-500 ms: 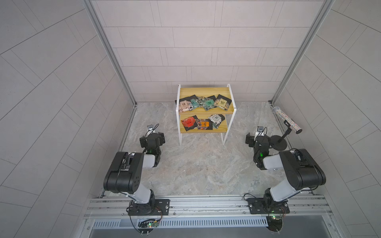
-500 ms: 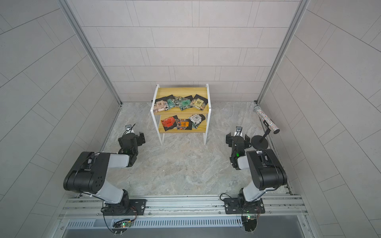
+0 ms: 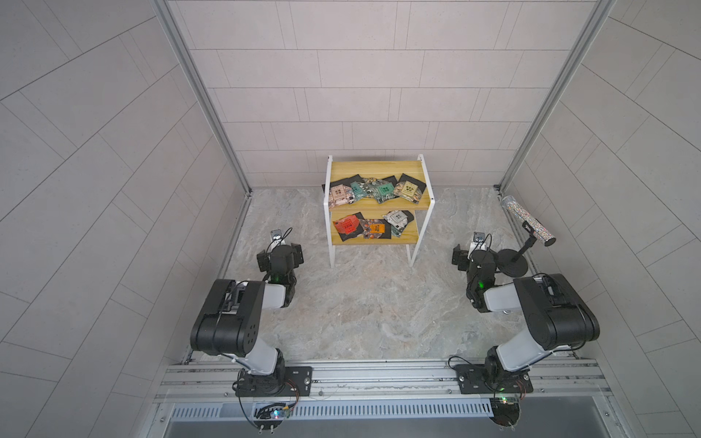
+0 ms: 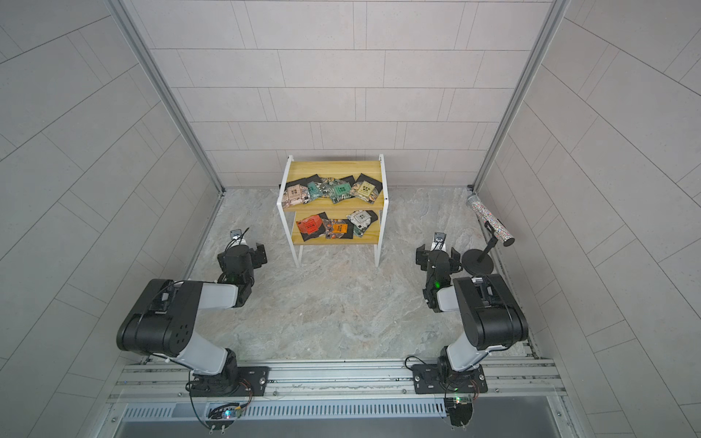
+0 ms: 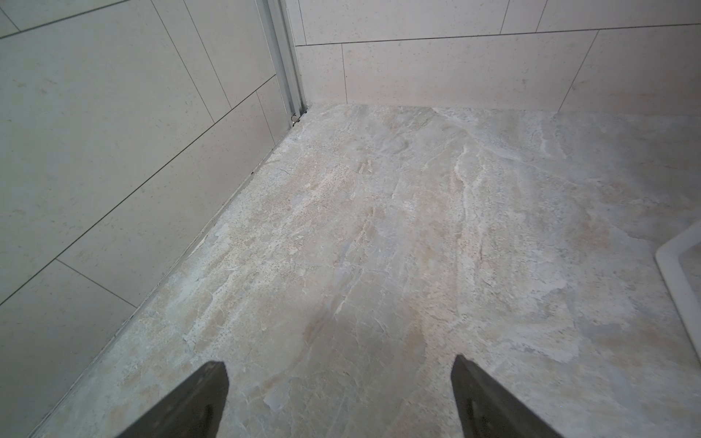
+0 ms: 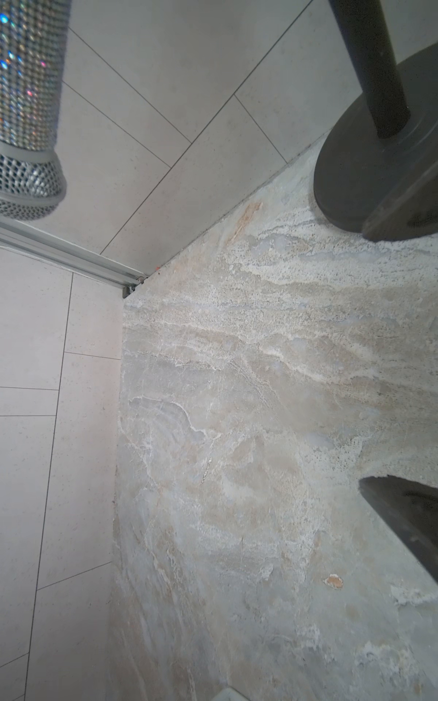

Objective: Remove the tea bags from the shelf
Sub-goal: Pick up the tea bag from the shelf.

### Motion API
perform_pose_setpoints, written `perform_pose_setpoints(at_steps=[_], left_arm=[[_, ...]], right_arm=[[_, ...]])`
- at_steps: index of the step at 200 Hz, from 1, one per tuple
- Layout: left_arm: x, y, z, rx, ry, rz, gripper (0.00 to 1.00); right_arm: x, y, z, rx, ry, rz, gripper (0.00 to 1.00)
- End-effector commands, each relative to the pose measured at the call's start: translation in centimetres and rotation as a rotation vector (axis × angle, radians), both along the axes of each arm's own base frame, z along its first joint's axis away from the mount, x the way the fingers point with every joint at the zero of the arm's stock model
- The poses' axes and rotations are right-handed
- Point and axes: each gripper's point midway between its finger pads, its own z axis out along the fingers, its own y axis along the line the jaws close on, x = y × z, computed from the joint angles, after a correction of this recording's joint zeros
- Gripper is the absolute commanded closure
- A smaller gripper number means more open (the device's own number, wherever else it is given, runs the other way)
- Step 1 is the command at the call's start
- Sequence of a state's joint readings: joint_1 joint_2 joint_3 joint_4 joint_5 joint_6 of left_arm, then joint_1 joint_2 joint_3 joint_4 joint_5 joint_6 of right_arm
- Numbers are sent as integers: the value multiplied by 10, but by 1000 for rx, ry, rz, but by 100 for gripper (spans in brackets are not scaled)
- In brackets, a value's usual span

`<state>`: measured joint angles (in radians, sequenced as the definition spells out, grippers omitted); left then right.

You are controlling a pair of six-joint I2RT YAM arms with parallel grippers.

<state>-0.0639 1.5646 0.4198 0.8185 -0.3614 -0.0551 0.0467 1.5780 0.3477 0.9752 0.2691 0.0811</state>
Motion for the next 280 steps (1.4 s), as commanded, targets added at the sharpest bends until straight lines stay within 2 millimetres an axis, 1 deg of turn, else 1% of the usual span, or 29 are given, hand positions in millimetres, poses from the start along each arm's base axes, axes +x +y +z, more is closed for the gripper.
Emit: perform_pose_setpoints(at_steps=[1,63,75,85,94,98,111,121,129,147,151,161,163,165,168,174,176,180,186,196,207,210,224,236,241,246,254,266,280], left_arm=[[-1,1,5,-6,-28,13,0],[-2,0,6,-5,-12,1,0],[2,3,18,11,-38,19,0],[4,7,26,7,-4,56,0],[1,12,32,7,47,91,0],[0,13,35,7,59,100,0],[-4,16,50,4,27,115,0],[-8,19,61,-27,-25,148,0],[-8,19,71,-60,-68,156,0],[-3,7,88,-164,-91,110,0],[-2,5,92,-193,-93,107,0],[-9,8,99,-280,-69,179,0],[-11,10,101,-301,-64,205,0],[-13,11,101,-318,-49,227,0],[-17,13,101,-341,-32,258,0],[-19,12,106,-380,-2,267,0],[-18,9,106,-395,11,255,0],[-16,4,109,-423,25,223,0],[-15,-5,116,-453,34,179,0],[-16,-16,126,-496,45,127,0],[-20,-22,139,-531,44,105,0],[-22,-24,142,-538,47,100,0],[-30,-30,151,-577,67,83,1],[-37,-46,158,-614,96,20,5],[-41,-54,162,-629,112,-9,6],[-45,-60,164,-643,127,-29,6],[-54,-69,164,-671,151,-47,6],[-64,-77,165,-712,171,-71,8],[-75,-78,171,-724,178,-77,10]], right_arm=[[3,0,5,11,-13,-3,0],[2,-2,8,5,-28,-15,0],[-2,-9,13,9,-30,-57,0],[-4,-7,16,17,-33,-46,0],[-4,-4,24,0,-44,-35,0],[-5,-4,24,-1,-27,-35,0],[-8,-9,35,20,6,-71,0],[-9,-12,44,42,19,-94,0],[-9,-12,55,73,10,-98,0],[-11,-8,84,144,-41,-89,0],[-12,-9,94,165,-58,-95,0],[-14,-8,112,223,-68,-110,0],[-17,-8,110,234,-53,-118,0],[-16,-8,121,254,-71,-124,0],[-18,-8,126,280,-61,-138,0],[-23,-9,136,330,-43,-162,0],[-24,-9,135,336,-34,-167,0],[-28,-8,142,373,-23,-175,0],[-29,-3,151,418,-21,-149,0],[-30,6,160,510,-46,-107,0],[-33,8,167,617,-95,-115,1],[-33,10,171,659,-119,-100,0],[-28,28,195,774,-183,39,14],[-27,45,217,779,-155,134,19],[-28,51,219,772,-113,158,20],[-30,56,228,759,-91,177,21],[-32,63,237,734,-48,200,22],[-37,73,247,701,1,239,24],[-41,85,261,667,41,286,25]])
